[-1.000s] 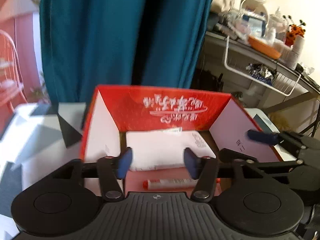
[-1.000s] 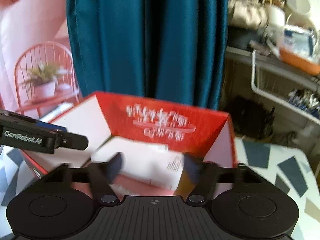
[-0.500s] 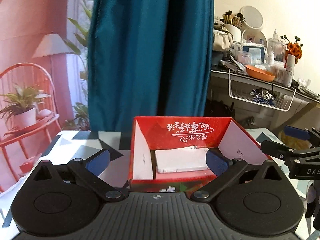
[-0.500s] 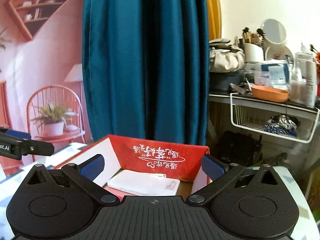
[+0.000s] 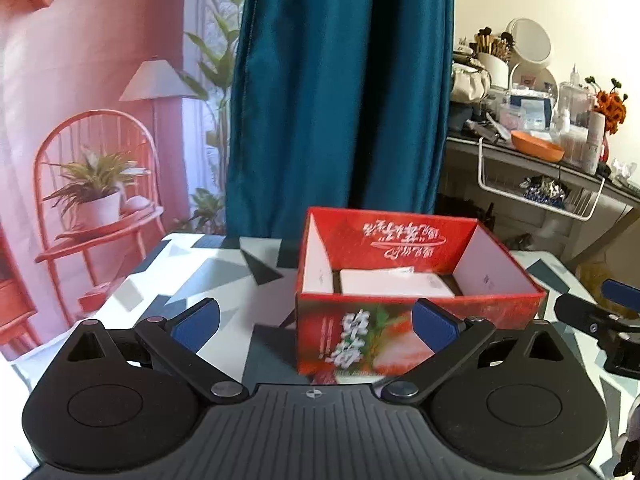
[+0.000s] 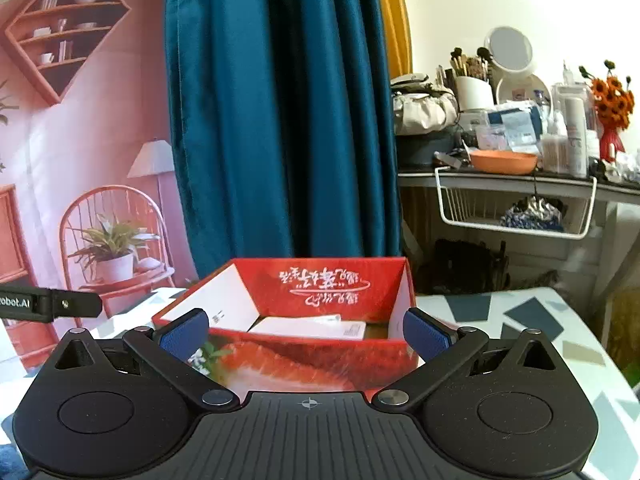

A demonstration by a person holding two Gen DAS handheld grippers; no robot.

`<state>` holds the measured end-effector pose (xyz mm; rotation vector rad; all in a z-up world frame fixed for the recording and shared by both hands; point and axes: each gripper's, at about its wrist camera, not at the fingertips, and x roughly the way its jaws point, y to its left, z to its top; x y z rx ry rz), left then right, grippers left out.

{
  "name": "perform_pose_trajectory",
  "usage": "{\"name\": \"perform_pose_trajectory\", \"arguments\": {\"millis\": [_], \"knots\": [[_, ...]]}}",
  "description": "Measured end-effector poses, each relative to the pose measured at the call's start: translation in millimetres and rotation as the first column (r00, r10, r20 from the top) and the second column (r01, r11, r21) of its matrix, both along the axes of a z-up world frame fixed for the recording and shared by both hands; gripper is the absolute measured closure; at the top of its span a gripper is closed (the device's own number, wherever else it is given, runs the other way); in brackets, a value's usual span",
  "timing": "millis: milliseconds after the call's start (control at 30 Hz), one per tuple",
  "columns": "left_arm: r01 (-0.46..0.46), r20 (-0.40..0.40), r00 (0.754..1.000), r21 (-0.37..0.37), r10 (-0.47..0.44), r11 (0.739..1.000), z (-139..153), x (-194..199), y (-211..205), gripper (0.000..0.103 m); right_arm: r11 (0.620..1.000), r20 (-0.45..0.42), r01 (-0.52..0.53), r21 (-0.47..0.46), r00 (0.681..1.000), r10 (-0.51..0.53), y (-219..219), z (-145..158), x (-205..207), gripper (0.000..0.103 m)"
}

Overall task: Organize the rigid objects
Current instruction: 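Lower both grippers onto the clear plastic floss box and close on it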

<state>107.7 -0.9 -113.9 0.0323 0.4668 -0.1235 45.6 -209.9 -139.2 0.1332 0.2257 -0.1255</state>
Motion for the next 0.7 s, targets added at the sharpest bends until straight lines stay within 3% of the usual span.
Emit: {"name": "perform_pose_trajectory", "arguments": {"millis": [333, 700], "knots": [[-0.040, -0.016, 0.999, 0.004, 0.040, 0.999, -15, -19, 3, 0.000, 1.000, -0.053, -0.005, 0.009, 0.999, 0.006, 5, -16, -9, 0.000], [-0.083, -0.141, 0.986, 0.010, 0.083, 0.997, -60, -2, 15, 0.000, 0.997, -0.207, 0.021, 0.069, 0.978, -0.006, -2, -65, 8, 0.000]]}}
